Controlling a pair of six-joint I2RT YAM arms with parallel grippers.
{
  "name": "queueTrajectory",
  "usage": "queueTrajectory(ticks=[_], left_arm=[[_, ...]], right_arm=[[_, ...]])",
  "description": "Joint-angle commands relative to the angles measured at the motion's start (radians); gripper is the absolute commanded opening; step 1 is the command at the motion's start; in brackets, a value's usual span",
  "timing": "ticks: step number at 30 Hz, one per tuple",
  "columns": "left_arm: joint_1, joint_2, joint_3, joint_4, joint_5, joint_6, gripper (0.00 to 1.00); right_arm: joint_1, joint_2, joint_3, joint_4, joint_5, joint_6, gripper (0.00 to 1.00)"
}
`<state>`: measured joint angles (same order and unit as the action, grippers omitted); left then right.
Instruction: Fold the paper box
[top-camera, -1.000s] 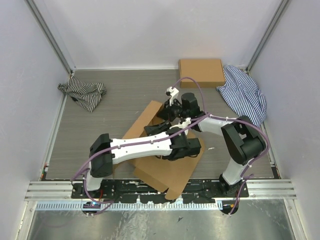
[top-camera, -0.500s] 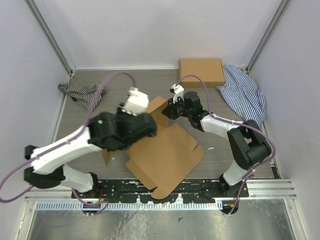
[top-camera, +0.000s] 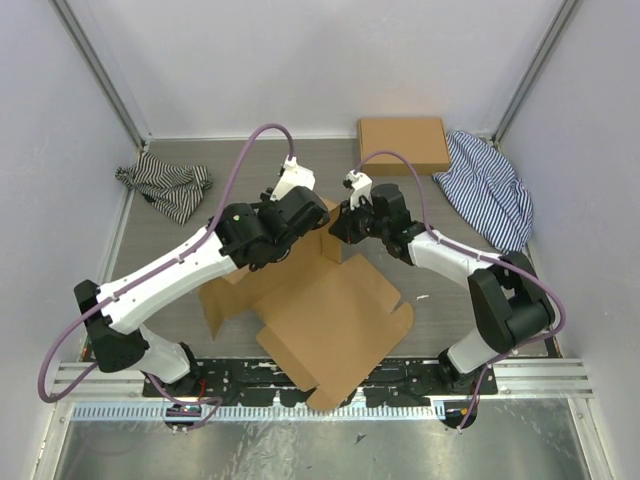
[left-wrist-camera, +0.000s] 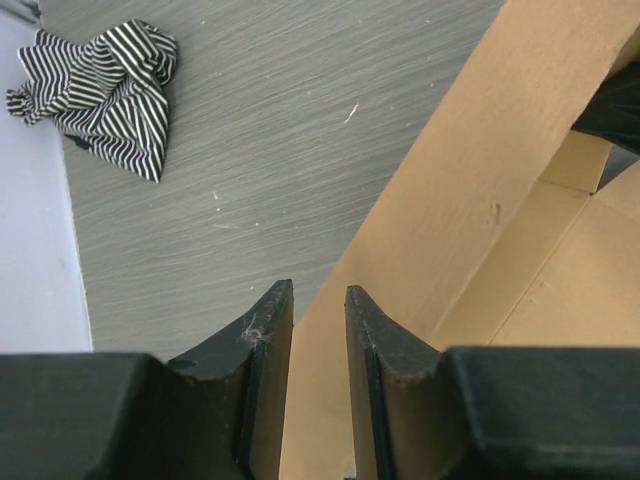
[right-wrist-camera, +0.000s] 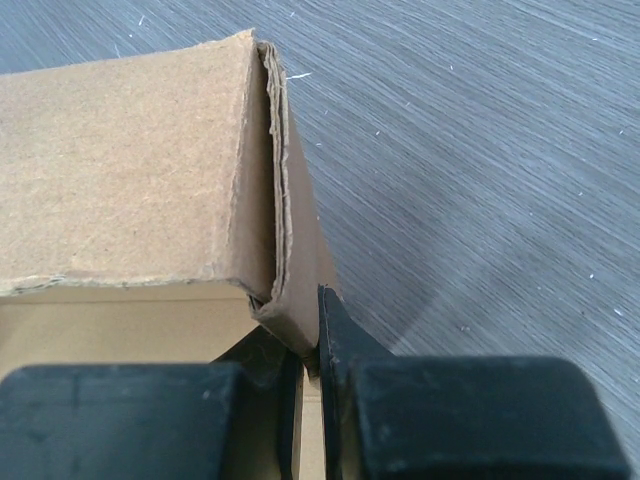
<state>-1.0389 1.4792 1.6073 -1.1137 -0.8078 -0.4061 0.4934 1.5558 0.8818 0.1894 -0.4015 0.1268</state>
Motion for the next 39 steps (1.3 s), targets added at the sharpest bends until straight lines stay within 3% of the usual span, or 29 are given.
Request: queueTrajectory(ticks=[1,5,17,26,29,33,39], left_arm=[[0.022,-0.013,-0.026,0.104,0.053,0.054,0.34],[0.022,-0.005,-0.084,0.138,0.063,0.058,0.32],[0.022,-0.008,-0.261,0.22,0.071,0.051,0.28],[0.021,-0.015,-0.272,0.2,-0.012,0.02,0.29],[0.022,-0.076,-0.267,0.201,-0.097,0.008,0.36],[0.024,-0.234,-0.318,0.281,-0.186,0.012,0.37],[0.029,-0.478,-0.475,0.477,-0.059,-0.041,0.32]], right_arm=[[0.0,-0.069,0.038,-0.057,-0.007,-0.007,0.02],[0.001,-0.077,0.041,-0.084,0.013,-0.021,0.02],[0.007,-0.075,-0.138,0.226,0.076,-0.013,0.03],[0.02,-0.126,-0.154,0.219,0.215,0.001,0.02],[0.021,-0.167,-0.186,0.236,0.305,-0.02,0.01],[0.021,-0.222,-0.245,0.28,0.43,-0.038,0.01],[0.021,-0.278,-0.27,0.259,0.565,0.026,0.01]])
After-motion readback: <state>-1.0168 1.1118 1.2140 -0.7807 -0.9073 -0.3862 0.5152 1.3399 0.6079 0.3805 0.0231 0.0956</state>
